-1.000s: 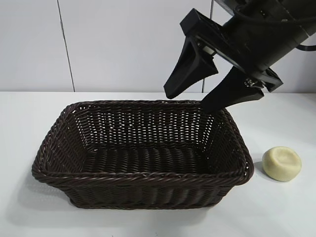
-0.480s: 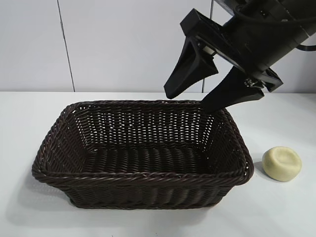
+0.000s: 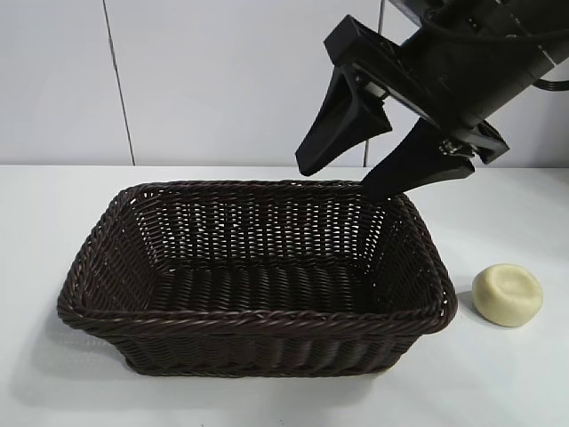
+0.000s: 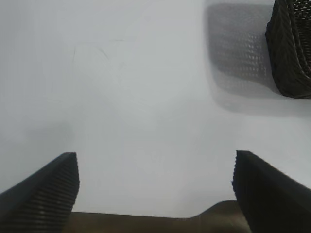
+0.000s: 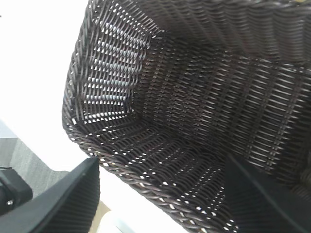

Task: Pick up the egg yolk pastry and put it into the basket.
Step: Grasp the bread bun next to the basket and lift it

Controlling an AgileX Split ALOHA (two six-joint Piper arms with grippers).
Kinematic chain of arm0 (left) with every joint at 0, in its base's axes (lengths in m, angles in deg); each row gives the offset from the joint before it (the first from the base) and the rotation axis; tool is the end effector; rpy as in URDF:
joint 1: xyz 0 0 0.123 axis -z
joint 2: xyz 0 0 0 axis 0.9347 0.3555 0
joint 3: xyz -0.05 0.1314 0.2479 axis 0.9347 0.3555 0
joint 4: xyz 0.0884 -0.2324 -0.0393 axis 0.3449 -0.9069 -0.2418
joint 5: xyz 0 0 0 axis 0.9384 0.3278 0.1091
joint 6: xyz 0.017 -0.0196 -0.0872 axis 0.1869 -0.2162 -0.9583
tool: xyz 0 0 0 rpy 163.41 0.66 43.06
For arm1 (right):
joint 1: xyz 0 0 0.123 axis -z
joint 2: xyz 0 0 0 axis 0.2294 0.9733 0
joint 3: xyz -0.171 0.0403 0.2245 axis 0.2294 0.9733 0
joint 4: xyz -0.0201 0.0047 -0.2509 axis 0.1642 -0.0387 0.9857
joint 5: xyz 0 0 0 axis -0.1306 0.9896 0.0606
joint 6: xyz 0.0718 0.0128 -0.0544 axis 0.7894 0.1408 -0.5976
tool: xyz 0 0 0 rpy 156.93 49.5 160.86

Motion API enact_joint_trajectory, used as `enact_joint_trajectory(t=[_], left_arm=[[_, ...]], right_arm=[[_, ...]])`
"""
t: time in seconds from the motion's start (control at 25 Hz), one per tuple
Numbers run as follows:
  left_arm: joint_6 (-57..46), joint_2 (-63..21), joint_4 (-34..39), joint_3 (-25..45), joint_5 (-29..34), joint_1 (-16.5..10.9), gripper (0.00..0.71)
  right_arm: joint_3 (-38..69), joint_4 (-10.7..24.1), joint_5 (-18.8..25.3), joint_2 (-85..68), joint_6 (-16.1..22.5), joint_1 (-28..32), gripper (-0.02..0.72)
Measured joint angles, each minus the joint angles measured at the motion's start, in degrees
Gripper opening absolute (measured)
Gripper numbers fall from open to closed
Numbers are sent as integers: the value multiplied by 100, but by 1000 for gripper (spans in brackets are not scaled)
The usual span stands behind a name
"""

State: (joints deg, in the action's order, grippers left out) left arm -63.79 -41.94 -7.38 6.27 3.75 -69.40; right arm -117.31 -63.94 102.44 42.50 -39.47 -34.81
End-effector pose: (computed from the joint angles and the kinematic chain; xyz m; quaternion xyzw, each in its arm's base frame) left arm 0.0216 -0.0012 0.2649 0.0096 0.9155 -0.0022 0.4021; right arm 0.2679 0.1487 0.2533 -0.1576 0.9221 0.2838 0.2106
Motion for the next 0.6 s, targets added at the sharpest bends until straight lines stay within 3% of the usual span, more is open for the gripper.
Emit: enact_joint_trajectory(t=[0.28,0.4,0.6], left_arm=[[0,-1139,0,0,12,0,624],[0,-1143,0,0,22,0,624],[0,-1143,0,0,22,0,624]], right_arm=[[-143,84,142,0,218,0,519],[-383,481,357,0,635,67,519],[-806,1587,875,0,1486,499,519]])
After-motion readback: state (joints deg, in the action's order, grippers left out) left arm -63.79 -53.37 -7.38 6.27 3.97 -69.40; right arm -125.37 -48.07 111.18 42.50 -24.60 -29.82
